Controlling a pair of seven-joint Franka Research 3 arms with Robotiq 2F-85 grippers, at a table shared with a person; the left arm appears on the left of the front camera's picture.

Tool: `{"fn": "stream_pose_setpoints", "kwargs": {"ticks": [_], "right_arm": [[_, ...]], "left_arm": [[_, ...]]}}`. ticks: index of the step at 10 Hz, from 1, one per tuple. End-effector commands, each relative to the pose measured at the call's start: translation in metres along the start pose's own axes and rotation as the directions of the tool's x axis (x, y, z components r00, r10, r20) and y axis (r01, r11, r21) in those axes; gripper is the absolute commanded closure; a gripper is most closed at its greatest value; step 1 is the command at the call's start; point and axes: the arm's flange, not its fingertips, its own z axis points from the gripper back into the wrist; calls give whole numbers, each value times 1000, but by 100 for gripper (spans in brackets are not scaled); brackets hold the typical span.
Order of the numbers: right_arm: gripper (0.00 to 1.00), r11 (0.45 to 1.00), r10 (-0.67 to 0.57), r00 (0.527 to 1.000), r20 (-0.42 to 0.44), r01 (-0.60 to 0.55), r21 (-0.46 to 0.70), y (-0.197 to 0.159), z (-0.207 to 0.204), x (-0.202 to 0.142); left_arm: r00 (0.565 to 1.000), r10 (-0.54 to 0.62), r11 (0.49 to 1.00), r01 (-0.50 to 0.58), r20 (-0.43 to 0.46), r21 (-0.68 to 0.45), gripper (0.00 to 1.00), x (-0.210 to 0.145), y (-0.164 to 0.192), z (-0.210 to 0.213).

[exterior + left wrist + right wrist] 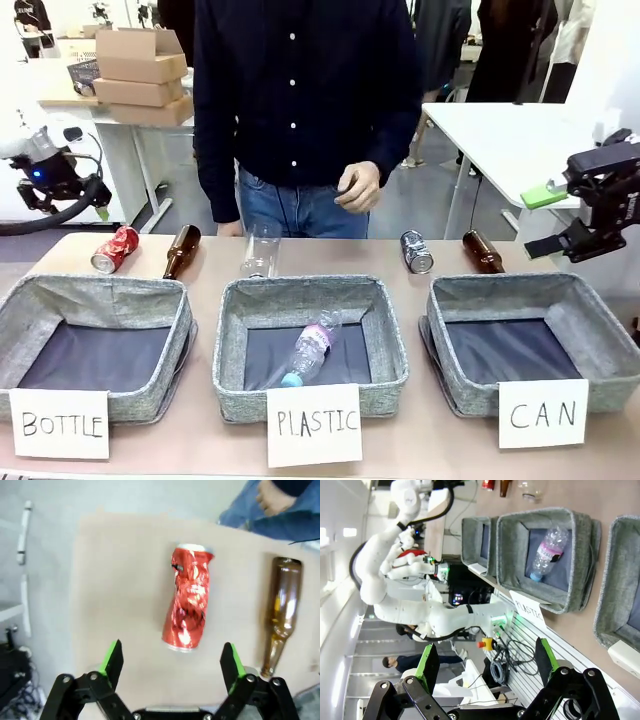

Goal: Sort the can waste into the basket.
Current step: Pick up the can waste from the table and place it in the right Fabric basket.

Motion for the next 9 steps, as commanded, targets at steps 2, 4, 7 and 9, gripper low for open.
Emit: {"fn": "stream_pose_setpoints", "kwargs": {"ticks": [2, 4, 7, 9], "right_arm": [[0, 999, 28, 1000, 9, -28, 25, 2, -2, 3], [0, 999, 28, 1000, 9, -28, 25, 2, -2, 3], [0, 999, 28, 1000, 9, -28, 25, 2, -2, 3], [0, 999, 28, 1000, 9, -28, 25, 2, -2, 3]], "left_arm": [[997, -75, 984, 72, -12, -163, 0, 38, 15, -60], [997, -83, 975, 82, 1, -209, 0, 43, 14, -80], [994, -107, 957, 101, -7, -271, 0, 54, 7, -100], [995, -102, 963, 95, -15, -251, 0, 59, -9, -102]]}}
